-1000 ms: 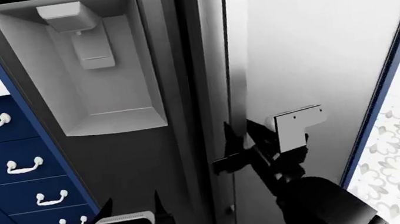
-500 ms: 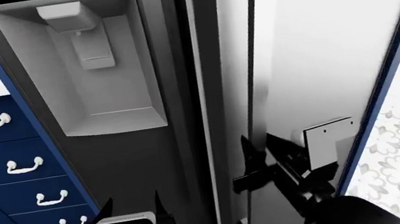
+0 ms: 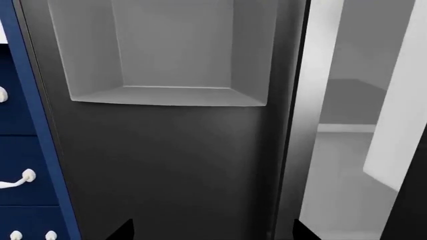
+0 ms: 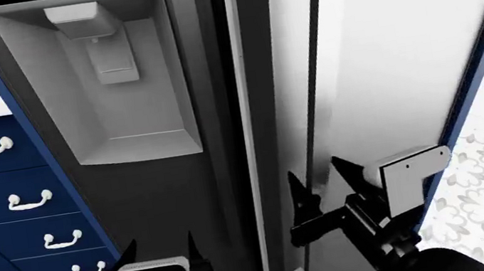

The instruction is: Open the fridge door

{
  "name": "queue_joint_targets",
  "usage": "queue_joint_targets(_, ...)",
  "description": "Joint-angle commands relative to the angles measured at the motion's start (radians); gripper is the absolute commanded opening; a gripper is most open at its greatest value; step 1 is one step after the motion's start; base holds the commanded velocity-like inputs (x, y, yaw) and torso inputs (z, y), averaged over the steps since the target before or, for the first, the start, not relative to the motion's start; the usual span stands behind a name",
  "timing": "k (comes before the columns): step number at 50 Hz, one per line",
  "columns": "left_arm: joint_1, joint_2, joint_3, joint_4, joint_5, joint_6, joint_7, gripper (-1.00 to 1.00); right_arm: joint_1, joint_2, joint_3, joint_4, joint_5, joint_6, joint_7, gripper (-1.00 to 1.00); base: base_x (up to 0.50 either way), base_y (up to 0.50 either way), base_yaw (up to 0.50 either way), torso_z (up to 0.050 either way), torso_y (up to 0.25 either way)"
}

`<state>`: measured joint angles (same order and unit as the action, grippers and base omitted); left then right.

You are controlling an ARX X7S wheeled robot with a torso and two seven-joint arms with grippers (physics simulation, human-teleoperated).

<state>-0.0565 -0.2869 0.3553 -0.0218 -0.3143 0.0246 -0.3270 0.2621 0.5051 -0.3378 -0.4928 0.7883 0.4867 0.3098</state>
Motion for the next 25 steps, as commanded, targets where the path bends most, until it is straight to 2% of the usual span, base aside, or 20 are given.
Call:
queue_joint_targets(1, 0.000, -0.003, 0.004, 0.003, -0.001, -0.002, -0.004, 1.00, -0.041, 0.020, 0.021, -0.073, -0.058, -0.078, 0.001, 1.00, 0.00, 0.00, 0.00, 0.000, 0.000)
queue_joint_targets(13, -0.003, -0.004, 0.008, 0.000, -0.002, -0.001, -0.007, 1.00, -0.074, 0.031, 0.009, -0.152, -0.204, -0.182, 0.005, 1.00, 0.00, 0.00, 0.00, 0.000, 0.000)
queue_joint_targets(14, -0.005, -0.003, 0.009, -0.002, -0.002, -0.002, -0.007, 1.00, -0.088, 0.033, 0.016, -0.173, -0.237, -0.236, -0.007, 1.00, 0.00, 0.00, 0.00, 0.000, 0.000)
queue_joint_targets(18, -0.005, -0.005, 0.009, 0.000, -0.003, -0.002, -0.008, 1.00, -0.089, 0.039, -0.020, -0.193, -0.272, -0.286, -0.065, 1.00, 0.00, 0.00, 0.00, 0.000, 0.000)
queue_joint_targets(25, -0.003, -0.007, 0.011, 0.001, -0.004, -0.001, -0.010, 1.00, -0.059, 0.032, -0.092, -0.198, -0.309, -0.311, -0.141, 1.00, 0.00, 0.00, 0.00, 0.000, 0.000)
